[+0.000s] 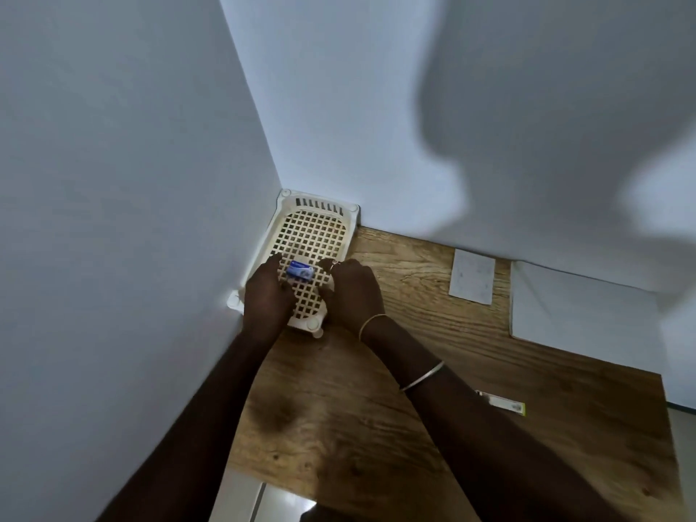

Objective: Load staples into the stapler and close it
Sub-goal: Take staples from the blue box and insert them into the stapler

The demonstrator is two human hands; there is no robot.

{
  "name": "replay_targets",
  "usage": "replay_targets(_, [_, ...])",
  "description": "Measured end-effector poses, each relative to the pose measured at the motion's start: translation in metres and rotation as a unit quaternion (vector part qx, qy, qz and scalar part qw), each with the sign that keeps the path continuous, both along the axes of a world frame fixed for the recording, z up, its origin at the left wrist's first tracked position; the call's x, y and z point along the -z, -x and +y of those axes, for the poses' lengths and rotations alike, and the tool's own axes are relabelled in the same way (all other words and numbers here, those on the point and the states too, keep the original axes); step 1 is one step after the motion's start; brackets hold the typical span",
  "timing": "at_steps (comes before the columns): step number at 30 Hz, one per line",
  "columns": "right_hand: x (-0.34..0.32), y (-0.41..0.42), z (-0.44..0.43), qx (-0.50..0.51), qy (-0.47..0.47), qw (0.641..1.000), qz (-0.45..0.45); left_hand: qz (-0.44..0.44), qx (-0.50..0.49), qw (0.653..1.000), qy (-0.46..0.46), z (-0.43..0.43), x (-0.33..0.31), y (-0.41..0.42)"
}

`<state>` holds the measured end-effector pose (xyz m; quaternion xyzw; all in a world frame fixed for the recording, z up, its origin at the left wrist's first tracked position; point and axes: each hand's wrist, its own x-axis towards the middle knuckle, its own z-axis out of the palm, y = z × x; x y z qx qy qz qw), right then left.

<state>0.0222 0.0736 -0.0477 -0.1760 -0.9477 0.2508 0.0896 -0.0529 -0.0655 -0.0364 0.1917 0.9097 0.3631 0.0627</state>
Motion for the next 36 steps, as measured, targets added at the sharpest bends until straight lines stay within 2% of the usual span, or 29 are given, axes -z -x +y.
replay_targets(4, [0.014, 0.021, -0.007, 0.006, -0.015, 1.0, -0.024, -0.036, -0.007, 0.999, -0.019, 0.002, 0.008, 0.007])
replay_targets(10, [0.025, 0.029, -0.009, 0.035, -0.036, 0.999, -0.002, -0.07, -0.033, 0.997, -0.004, 0.008, 0.016, 0.012])
replay_targets(13, [0.02, 0.024, -0.005, 0.033, -0.027, 0.999, 0.001, -0.074, -0.038, 0.996, -0.035, 0.009, 0.013, 0.007])
replay_targets(16, [0.008, 0.009, 0.002, 0.035, 0.015, 0.999, 0.021, -0.081, -0.039, 0.989, -0.114, 0.011, 0.004, -0.002])
replay_targets(19, [-0.013, -0.018, 0.013, 0.049, 0.103, 0.99, 0.088, -0.095, -0.041, 0.973, -0.206, 0.016, -0.008, -0.018])
replay_targets(23, [-0.039, -0.063, 0.031, 0.068, 0.15, 0.971, 0.173, -0.127, -0.013, 0.946, -0.299, 0.03, -0.018, -0.048])
replay_targets(31, [-0.082, -0.157, 0.06, 0.098, 0.216, 0.95, 0.204, -0.224, 0.09, 0.842, -0.482, 0.073, -0.043, -0.125])
replay_targets(36, [-0.101, -0.206, 0.072, 0.104, 0.229, 0.943, 0.218, -0.233, 0.14, 0.818, -0.506, 0.091, -0.059, -0.163])
